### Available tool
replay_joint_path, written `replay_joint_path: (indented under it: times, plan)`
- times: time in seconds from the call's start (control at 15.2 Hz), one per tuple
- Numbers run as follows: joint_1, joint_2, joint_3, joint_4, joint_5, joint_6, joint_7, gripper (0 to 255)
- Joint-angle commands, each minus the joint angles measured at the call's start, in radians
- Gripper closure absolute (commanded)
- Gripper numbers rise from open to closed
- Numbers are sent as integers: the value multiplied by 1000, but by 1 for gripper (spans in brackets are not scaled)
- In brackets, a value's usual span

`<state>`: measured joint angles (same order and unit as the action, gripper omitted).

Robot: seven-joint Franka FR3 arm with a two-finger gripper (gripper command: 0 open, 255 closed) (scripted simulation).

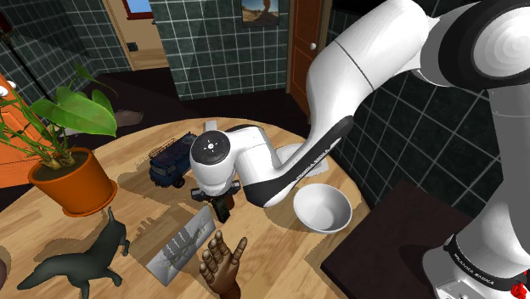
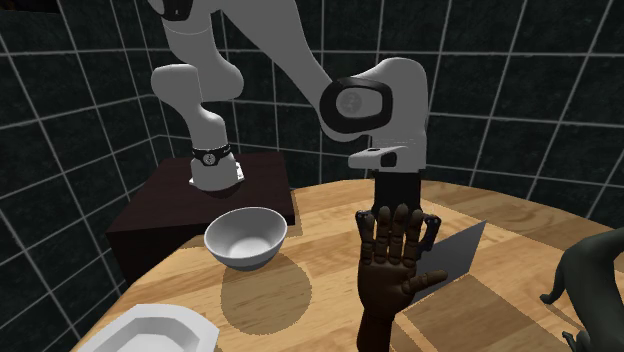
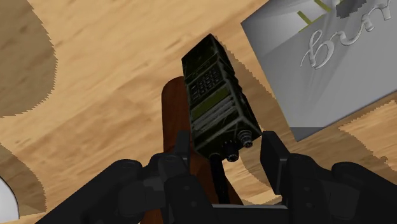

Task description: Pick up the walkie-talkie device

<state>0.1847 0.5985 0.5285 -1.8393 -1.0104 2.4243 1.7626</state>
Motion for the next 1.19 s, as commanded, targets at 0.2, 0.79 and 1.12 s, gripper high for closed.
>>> replay_joint_path:
  times: [0.2, 0.79, 1.12]
  plan:
    - [-5, -10, 6, -5, 10, -5, -8, 255]
    - [-42, -89, 57, -8, 97, -57, -86, 255]
    - [-60, -129, 84, -2, 145, -89, -129, 255]
